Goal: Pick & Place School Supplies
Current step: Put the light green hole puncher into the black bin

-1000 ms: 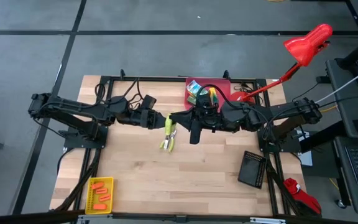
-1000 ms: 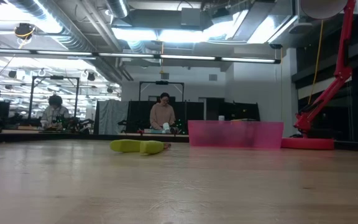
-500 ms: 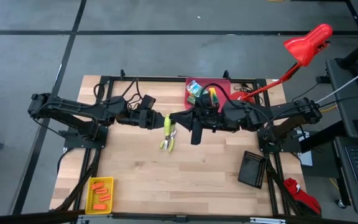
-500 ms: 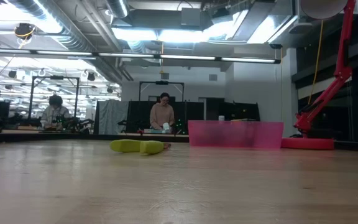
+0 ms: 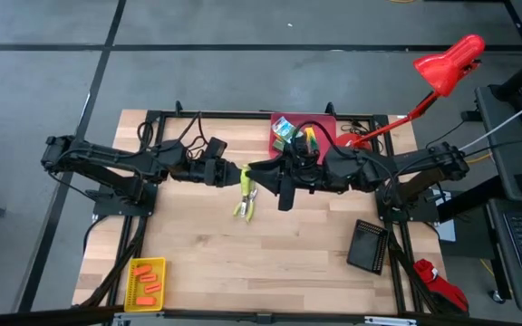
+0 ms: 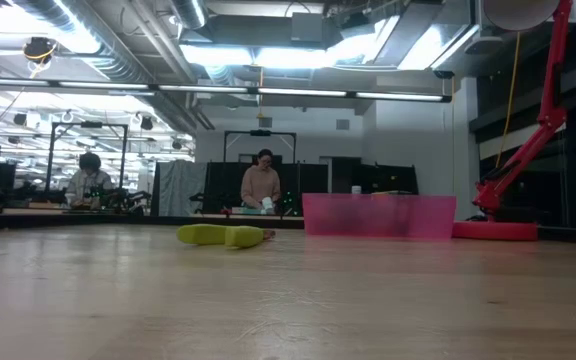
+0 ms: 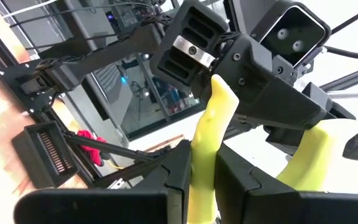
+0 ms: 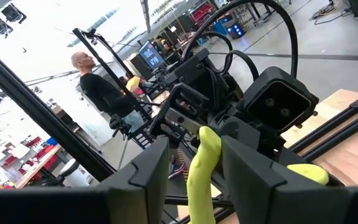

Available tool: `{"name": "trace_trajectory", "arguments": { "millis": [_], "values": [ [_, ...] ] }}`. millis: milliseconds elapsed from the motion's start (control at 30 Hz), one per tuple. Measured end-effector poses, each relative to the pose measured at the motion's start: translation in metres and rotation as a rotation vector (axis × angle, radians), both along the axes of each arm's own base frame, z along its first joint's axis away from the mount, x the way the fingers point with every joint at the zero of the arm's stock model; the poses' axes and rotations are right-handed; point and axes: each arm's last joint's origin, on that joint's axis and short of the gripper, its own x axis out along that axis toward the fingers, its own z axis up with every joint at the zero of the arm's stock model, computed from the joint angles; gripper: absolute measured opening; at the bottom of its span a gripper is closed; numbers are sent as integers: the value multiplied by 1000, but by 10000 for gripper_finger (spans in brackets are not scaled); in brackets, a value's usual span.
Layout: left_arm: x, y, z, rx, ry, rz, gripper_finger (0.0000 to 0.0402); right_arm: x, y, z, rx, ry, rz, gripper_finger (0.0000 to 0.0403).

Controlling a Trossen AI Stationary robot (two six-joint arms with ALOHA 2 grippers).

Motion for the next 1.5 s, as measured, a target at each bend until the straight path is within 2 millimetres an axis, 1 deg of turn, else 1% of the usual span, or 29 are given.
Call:
{"name": "trace_trajectory", "arguments": {
  "millis": [267, 400, 500, 667, 733, 833, 1067, 1300, 1500],
  "values": [
    [0, -2, 0, -7, 0, 5, 40, 11, 4, -11, 12, 21, 19, 133],
    [0, -2, 0, -7, -3, 0, 40, 13, 4, -11, 11, 6, 19, 123],
    [0, -2, 1, -7, -4, -3, 42, 13, 4, -11, -4, 2, 19, 103],
    [-1, -2, 2, 5, -10, -5, 40, 13, 4, -9, -13, -11, 18, 58],
    [-1, -2, 2, 7, -9, -5, 41, 13, 4, -9, -13, -12, 19, 48],
    [-1, -2, 2, 21, -13, -4, 55, 13, 5, -9, -16, -16, 25, 47],
    [-4, -2, 8, 99, -78, 8, 103, 12, 9, -6, -20, -38, 44, 49],
    [-18, 11, 21, 155, -139, 61, 129, 10, 13, -6, -17, -37, 55, 49],
    [-42, 19, 40, 225, -231, 73, 133, 9, 16, -9, -31, -7, 50, 49]
  ]
}}
